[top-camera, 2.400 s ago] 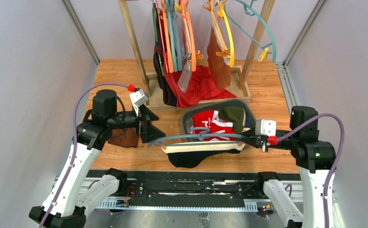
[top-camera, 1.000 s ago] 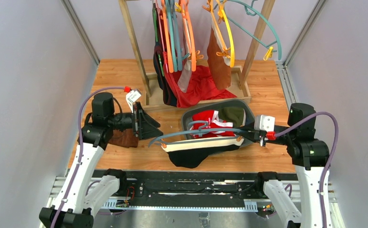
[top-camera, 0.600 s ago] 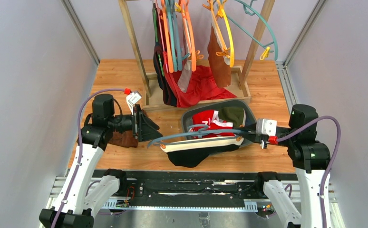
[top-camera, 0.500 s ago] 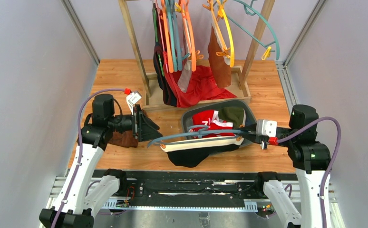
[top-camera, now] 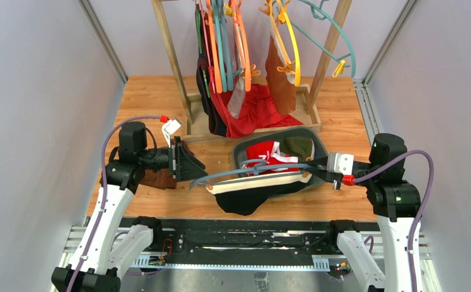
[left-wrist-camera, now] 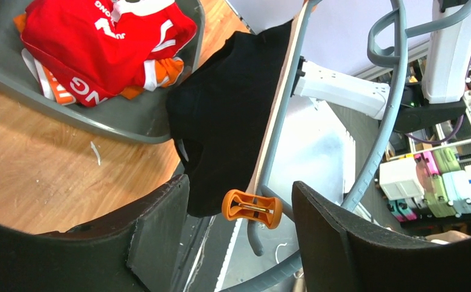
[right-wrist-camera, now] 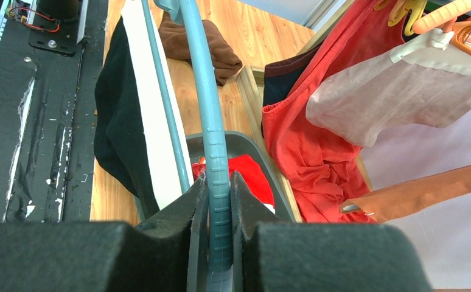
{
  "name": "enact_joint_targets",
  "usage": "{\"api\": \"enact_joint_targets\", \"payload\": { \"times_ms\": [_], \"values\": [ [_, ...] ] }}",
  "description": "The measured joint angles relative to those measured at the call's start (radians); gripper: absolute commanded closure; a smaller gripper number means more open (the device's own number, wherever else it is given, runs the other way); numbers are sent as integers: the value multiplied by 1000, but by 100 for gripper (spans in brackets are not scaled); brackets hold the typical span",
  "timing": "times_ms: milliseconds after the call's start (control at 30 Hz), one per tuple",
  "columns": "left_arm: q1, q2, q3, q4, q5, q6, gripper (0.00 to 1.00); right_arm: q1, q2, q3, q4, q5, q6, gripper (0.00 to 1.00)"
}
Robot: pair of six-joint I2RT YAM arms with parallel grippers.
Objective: Remove the underwear clipped to the hanger
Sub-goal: Remove the underwear from the hanger.
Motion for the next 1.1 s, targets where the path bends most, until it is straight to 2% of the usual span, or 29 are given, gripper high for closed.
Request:
{"api": "enact_joint_targets", "payload": {
  "times_ms": [433, 867, 1000, 1100],
  "values": [
    [0, 0, -1, 19, 8, -14, 50, 0, 0, -7, 34, 4, 20, 99],
    [1, 27, 0, 24, 10, -18, 73, 0, 9, -24, 79, 18, 43, 99],
    [2, 35, 10, 22, 7, -15, 71, 0, 13, -31, 96, 19, 53, 99],
    [2, 37, 17, 22, 5, -10, 61, 0, 17, -38, 111, 19, 64, 99]
  ]
}}
